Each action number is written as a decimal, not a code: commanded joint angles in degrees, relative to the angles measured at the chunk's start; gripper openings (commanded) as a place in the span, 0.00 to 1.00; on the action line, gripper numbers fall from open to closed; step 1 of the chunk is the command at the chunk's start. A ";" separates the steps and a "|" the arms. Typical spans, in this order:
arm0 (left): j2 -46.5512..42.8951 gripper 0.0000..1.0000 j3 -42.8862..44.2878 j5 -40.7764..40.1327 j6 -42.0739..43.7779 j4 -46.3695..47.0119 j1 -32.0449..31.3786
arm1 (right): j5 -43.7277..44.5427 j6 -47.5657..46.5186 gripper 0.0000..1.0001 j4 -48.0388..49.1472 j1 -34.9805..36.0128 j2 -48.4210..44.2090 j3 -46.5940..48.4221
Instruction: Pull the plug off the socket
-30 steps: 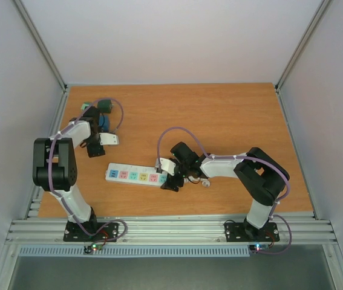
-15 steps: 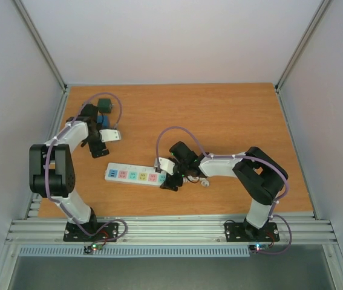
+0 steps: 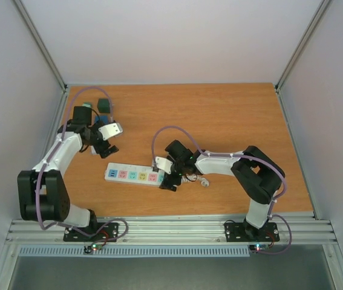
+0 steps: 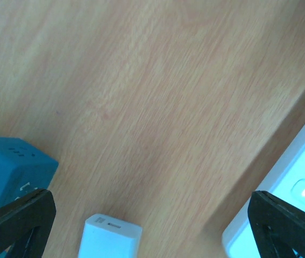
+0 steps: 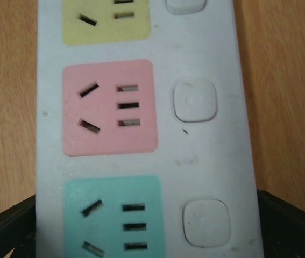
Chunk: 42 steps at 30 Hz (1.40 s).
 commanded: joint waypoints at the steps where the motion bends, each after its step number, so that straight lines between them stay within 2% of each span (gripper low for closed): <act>1: -5.28 1.00 -3.71 7.64 -9.48 8.30 0.23 | 1.11 1.18 0.98 -4.77 2.06 1.65 2.91; 13: -11.28 1.00 -7.97 8.75 -24.47 19.56 2.96 | 1.96 1.98 0.99 -10.14 5.69 6.51 13.01; 28: -13.48 1.00 -10.36 8.27 -25.19 21.22 3.07 | 3.21 2.77 0.97 -13.81 7.83 11.50 20.89; 42: -13.22 1.00 -10.11 8.53 -25.17 21.00 3.06 | 5.91 0.05 0.77 -15.69 6.75 11.37 20.40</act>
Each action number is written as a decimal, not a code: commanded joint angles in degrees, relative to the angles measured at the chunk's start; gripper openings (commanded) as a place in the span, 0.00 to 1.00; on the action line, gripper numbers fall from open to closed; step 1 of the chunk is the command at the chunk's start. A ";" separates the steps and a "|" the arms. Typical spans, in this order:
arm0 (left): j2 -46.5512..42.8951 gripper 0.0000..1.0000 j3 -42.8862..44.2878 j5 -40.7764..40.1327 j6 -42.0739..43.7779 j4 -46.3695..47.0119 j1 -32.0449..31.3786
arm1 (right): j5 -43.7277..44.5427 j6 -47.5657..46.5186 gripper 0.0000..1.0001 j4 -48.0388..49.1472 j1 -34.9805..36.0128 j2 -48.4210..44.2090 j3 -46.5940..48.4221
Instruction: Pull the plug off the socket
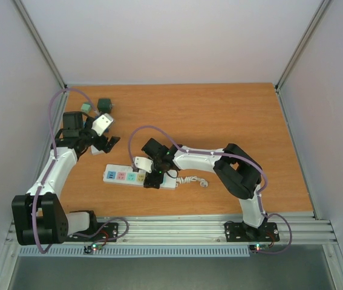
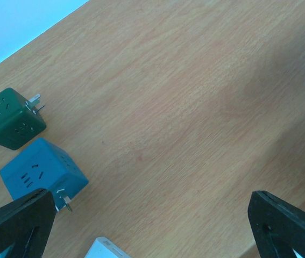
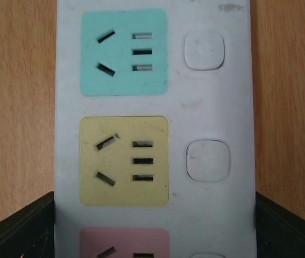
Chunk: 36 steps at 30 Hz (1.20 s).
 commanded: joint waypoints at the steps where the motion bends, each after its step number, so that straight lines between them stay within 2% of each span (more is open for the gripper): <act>1: -0.15 1.00 -0.07 1.32 -0.53 3.13 0.31 | 1.08 -1.79 0.76 -2.45 -1.17 -0.40 -1.02; 4: 0.03 1.00 -0.08 1.49 -0.50 3.17 0.31 | 0.37 -1.61 0.75 -3.09 -3.41 -1.40 -2.25; 16: 0.48 1.00 -0.02 1.03 -1.60 3.64 0.25 | -0.99 -3.54 0.72 -4.12 -19.93 -6.45 -8.42; 29: 0.47 1.00 -0.25 0.30 -2.82 4.76 0.30 | -2.83 -8.62 0.70 -4.93 -44.20 -6.20 -8.76; 36: 0.78 1.00 -0.34 0.03 -3.47 5.06 0.31 | -4.44 -11.49 0.69 -6.18 -58.57 -3.14 -5.66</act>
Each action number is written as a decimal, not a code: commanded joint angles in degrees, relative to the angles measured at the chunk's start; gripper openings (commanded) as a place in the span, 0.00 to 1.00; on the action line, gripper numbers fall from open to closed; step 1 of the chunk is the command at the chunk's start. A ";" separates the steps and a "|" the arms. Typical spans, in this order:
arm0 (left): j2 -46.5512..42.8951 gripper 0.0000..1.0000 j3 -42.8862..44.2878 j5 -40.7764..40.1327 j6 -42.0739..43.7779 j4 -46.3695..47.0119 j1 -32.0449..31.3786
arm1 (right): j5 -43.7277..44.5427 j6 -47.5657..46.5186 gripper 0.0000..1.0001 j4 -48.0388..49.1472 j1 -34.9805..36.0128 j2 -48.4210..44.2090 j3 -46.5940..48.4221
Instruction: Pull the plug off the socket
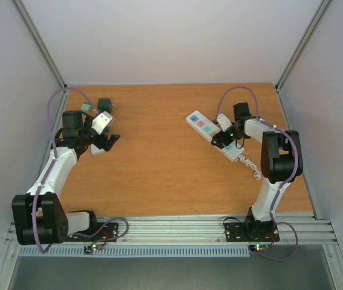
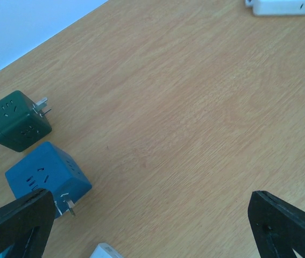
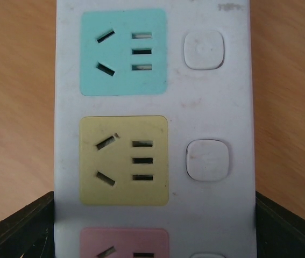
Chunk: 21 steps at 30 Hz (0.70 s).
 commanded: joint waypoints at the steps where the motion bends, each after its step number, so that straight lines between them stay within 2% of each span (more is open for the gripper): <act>1: 0.64 1.00 -0.28 0.06 -1.02 3.11 0.25 | 0.51 -2.58 0.69 -3.95 -9.75 3.46 2.44; 7: 1.34 1.00 0.07 -0.41 -1.37 3.38 0.27 | -1.39 -0.45 0.70 -4.83 -18.90 6.83 8.10; 13: 2.20 1.00 0.62 0.08 -2.41 3.51 0.26 | -2.31 2.96 0.71 -4.32 -23.51 8.14 10.30; 21: 4.62 1.00 2.65 0.36 -4.06 3.19 0.47 | -3.60 7.50 0.95 -3.71 -24.14 5.69 10.71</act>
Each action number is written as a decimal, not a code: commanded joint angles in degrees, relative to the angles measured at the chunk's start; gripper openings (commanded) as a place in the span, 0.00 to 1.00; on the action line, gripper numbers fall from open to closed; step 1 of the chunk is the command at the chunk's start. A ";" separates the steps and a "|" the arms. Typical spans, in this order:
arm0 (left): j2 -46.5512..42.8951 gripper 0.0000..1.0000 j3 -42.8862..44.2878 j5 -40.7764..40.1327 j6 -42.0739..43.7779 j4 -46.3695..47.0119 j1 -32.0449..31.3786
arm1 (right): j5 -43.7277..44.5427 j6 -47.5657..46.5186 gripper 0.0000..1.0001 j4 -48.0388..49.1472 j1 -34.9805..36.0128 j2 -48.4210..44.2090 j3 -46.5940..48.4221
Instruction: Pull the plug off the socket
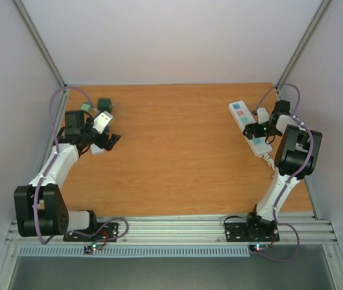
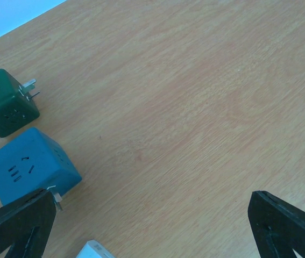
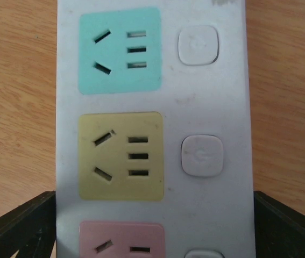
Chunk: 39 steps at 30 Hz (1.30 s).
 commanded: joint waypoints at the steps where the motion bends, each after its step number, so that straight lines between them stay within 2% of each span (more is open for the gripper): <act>1: 1.68 1.00 2.92 1.19 -1.96 2.58 0.55 | -1.67 3.78 0.97 -1.95 -0.66 -1.40 1.59; 10: 5.71 1.00 11.15 5.13 -3.66 -1.14 2.12 | -8.86 8.34 0.98 -10.07 -0.55 -2.86 13.73; 15: 10.81 1.00 21.36 3.87 -5.18 -8.11 3.04 | -13.24 12.25 0.99 -14.54 1.02 -3.59 22.24; 20: 15.80 1.00 31.20 3.95 -8.15 -13.95 5.05 | -19.65 19.00 0.98 -14.99 4.01 -6.07 25.31; 26: 15.90 1.00 32.50 7.67 -14.46 -11.23 10.33 | -23.62 28.81 0.98 -6.63 10.89 -13.62 18.75; 30: 15.13 1.00 30.81 6.15 -18.70 -9.71 12.60 | -23.81 35.30 0.98 2.84 15.34 -20.43 8.11; 35: 10.41 1.00 22.01 2.67 -20.06 -5.15 12.72 | -24.84 40.28 0.99 11.04 18.38 -26.29 -2.84; 39: 6.69 1.00 15.02 0.83 -18.84 -3.15 12.69 | -25.51 39.55 0.98 13.29 18.55 -29.72 -10.81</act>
